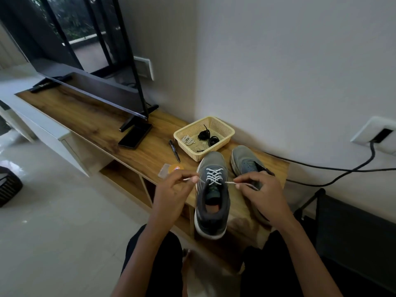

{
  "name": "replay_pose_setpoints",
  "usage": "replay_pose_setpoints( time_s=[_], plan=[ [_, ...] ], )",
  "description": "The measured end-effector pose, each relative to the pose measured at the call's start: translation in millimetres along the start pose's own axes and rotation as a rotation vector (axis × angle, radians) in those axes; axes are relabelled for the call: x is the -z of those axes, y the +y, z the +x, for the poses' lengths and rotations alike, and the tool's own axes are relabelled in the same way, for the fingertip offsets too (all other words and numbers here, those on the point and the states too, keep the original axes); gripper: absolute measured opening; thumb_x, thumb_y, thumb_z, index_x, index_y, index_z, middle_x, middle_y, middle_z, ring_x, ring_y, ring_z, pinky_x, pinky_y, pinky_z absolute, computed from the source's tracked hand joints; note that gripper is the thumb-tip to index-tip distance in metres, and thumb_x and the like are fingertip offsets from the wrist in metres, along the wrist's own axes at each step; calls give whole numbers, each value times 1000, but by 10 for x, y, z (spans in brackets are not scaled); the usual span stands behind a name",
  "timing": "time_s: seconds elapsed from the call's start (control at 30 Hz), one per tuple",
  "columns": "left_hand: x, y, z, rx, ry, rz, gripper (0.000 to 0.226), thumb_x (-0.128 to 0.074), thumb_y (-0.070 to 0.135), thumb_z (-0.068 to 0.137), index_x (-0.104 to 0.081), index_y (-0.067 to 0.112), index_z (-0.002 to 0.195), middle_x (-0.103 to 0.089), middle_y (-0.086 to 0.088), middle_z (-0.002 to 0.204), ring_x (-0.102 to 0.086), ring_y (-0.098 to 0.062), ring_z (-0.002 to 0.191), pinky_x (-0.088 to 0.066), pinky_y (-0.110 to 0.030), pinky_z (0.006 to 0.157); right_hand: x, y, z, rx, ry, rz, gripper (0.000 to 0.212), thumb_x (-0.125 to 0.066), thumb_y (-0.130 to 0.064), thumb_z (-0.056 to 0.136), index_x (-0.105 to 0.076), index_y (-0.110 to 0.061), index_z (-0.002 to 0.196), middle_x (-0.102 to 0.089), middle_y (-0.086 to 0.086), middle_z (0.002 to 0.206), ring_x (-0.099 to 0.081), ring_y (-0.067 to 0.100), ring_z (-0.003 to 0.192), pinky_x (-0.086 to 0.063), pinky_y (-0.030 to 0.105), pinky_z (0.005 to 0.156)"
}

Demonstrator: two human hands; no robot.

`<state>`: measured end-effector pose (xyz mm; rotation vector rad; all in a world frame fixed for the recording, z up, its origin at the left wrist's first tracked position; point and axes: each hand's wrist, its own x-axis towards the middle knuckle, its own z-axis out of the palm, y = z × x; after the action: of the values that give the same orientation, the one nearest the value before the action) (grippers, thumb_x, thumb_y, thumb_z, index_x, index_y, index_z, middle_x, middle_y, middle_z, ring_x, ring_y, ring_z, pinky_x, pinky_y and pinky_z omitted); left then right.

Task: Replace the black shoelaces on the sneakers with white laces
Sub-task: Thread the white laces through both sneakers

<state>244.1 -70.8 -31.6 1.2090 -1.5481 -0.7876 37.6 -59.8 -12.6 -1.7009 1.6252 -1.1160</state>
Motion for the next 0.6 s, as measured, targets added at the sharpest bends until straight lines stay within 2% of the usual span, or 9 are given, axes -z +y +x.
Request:
replay_pose_setpoints(
  time_s=[0.07, 0.17, 0.23, 0.3, 0.4, 0.53, 0.6],
  plan=[
    [-79, 16, -11, -13, -127, 47, 12, -62, 17, 89, -69, 20, 97, -68, 11, 95, -60, 1, 92, -43, -11, 79, -6, -93, -17, 2, -34, 70, 16, -69, -4, 80, -73, -20, 81, -69, -5, 81, -56, -8, 79, -38, 1, 68],
    [-241, -118, -48, -44, -212, 312, 16, -60, 26, 91, -68, 26, 104, -66, 13, 102, -56, -4, 99, -40, -26, 91, -123, -120, -20, -62, -64, 262, 16, -64, -1, 83, -74, -11, 90, -72, -2, 86, -65, -1, 80, -46, 7, 69],
    [-321, -163, -98, -47, -256, 581, 20, -52, 33, 94, -67, 29, 106, -65, 13, 107, -52, -8, 104, -26, -31, 95, -269, -77, -20, -135, -62, 303, 21, -59, 1, 86, -73, -10, 96, -72, -1, 92, -65, -1, 83, -48, 10, 74],
    [-365, -166, -159, -3, -329, 754, 25, -42, 37, 97, -65, 28, 102, -63, 11, 107, -48, -10, 105, -19, -33, 95, -436, 29, -30, -139, -40, 190, 27, -54, 4, 86, -72, -8, 102, -71, 2, 100, -63, 0, 91, -47, 13, 83],
    [-399, -159, -234, -2, -417, 871, 37, -28, 38, 100, -63, 26, 100, -61, 9, 110, -44, -13, 109, -14, -39, 100, -665, 231, -95, -50, -23, -111, 35, -51, 2, 85, -70, -13, 110, -68, 2, 110, -56, 14, 105, -42, 24, 96],
    [-373, -139, -268, -15, -454, 893, 41, -25, 38, 102, -62, 25, 91, -64, 5, 102, -45, -14, 109, -12, -40, 104, -695, 285, -211, 121, -85, -550, 34, -46, -11, 87, -69, -21, 110, -64, -6, 112, -42, 24, 108, -26, 32, 79],
    [-337, -105, -280, -56, -387, 902, 40, -27, 39, 101, -60, 26, 84, -64, 7, 89, -50, -9, 95, -17, -37, 104, -663, 235, -255, 161, -198, -704, 33, -45, -14, 90, -66, -24, 114, -54, -9, 121, -35, 22, 112, -25, 32, 83]
  ],
)
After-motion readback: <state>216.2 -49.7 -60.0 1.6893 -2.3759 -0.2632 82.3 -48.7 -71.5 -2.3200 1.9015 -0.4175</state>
